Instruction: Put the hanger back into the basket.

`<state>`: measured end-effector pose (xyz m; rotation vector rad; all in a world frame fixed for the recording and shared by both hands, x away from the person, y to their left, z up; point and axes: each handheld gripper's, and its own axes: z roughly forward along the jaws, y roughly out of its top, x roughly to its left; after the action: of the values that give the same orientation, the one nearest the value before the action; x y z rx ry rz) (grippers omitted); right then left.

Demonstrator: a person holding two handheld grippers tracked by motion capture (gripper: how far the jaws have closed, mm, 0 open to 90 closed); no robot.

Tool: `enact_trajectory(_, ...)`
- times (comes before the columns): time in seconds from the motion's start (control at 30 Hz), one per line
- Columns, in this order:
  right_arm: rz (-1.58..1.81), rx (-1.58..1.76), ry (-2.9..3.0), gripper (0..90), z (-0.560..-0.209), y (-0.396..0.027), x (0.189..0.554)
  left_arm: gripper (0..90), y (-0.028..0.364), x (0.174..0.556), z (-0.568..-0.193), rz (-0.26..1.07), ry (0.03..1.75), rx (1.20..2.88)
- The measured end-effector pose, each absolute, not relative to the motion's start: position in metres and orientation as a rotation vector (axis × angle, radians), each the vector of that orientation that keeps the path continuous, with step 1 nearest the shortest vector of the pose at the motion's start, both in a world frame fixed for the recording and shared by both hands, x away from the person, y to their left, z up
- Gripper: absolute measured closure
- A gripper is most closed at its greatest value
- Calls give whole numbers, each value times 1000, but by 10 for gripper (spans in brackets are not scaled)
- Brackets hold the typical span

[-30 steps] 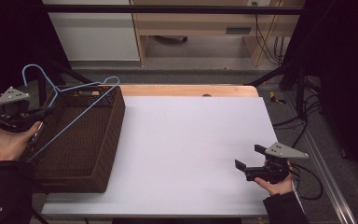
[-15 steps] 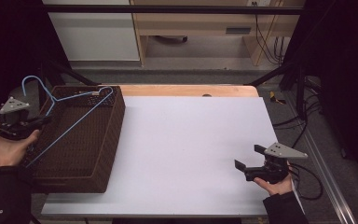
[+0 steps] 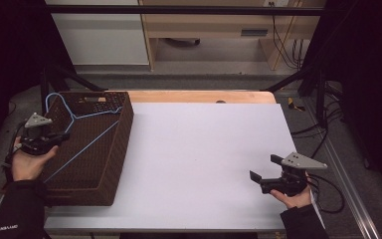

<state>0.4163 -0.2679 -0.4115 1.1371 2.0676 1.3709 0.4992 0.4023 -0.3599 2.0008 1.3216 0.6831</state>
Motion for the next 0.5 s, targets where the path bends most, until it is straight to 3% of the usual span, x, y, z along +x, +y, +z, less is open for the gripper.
enact_trajectory(0.2,1371,1141,2069,23,-412,-267,416,861,400,498,-372,633,1378,2054)
enact_trajectory(0.5,1372,1139,2065,22,-411,-268,416,665,404,476,-360,654,1359,1964)
